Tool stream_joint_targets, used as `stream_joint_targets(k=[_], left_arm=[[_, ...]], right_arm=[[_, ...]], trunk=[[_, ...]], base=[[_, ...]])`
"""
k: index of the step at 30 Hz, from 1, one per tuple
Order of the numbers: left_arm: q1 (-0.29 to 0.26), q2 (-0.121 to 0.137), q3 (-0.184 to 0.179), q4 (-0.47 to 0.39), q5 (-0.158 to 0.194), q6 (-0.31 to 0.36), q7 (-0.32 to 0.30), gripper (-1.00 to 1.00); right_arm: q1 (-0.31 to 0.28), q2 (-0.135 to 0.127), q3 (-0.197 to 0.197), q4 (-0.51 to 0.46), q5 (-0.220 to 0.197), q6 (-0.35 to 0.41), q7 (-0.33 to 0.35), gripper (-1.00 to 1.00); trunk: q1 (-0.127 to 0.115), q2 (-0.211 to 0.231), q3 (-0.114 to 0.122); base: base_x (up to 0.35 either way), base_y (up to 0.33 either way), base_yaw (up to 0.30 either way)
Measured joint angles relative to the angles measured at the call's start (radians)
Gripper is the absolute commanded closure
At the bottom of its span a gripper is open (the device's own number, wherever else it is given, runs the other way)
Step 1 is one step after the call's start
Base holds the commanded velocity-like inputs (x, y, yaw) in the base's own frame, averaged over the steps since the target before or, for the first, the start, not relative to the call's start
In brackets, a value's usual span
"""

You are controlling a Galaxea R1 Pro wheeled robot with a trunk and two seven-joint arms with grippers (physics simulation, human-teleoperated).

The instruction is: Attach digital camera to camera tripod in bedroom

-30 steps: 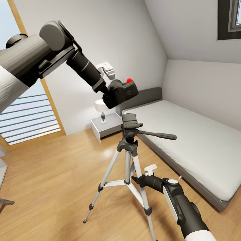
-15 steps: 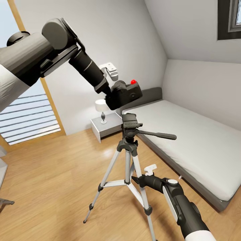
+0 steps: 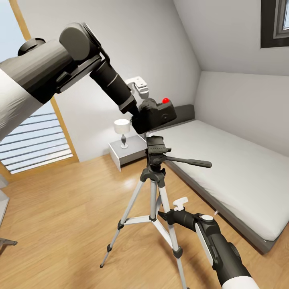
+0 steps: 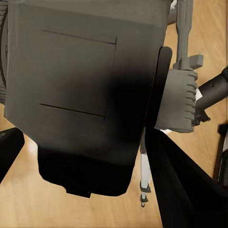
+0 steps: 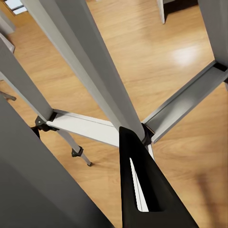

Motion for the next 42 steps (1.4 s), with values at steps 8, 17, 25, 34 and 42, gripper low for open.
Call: stream_joint_targets(k=[8,17,25,34,42], left_arm=[[0.001,-0.009,-0.002,0.015,-0.002,0.001,-0.001,1.0],[-0.001,-0.011,-0.039,0.046,-0.003,0.0,-0.001,1.0],[-0.027,-0.02,-0.082,0.057,0.0,0.002,-0.003,1.0],[-0.033,-0.027,-0.095,0.057,0.001,0.001,-0.003,1.0],[-0.034,-0.028,-0.124,0.06,0.005,0.002,-0.003,1.0]], right_arm=[[0.0,0.0,0.0,0.0,0.0,0.002,-0.001,1.0],[0.0,0.0,0.0,0.0,0.001,0.002,-0.001,1.0],[0.0,0.0,0.0,0.0,0.002,0.001,-0.002,1.0],[0.0,0.0,0.0,0.0,0.002,0.001,-0.002,1.0],[0.0,0.002,0.0,-0.001,0.004,0.001,-0.004,1.0]], trunk=[[0.0,0.0,0.0],[0.0,0.0,0.0],[0.0,0.0,0.0],[0.0,0.0,0.0],[0.0,0.0,0.0]], base=[[0.0,0.0,0.0],[0.0,0.0,0.0],[0.0,0.0,0.0],[0.0,0.0,0.0],[0.0,0.0,0.0]])
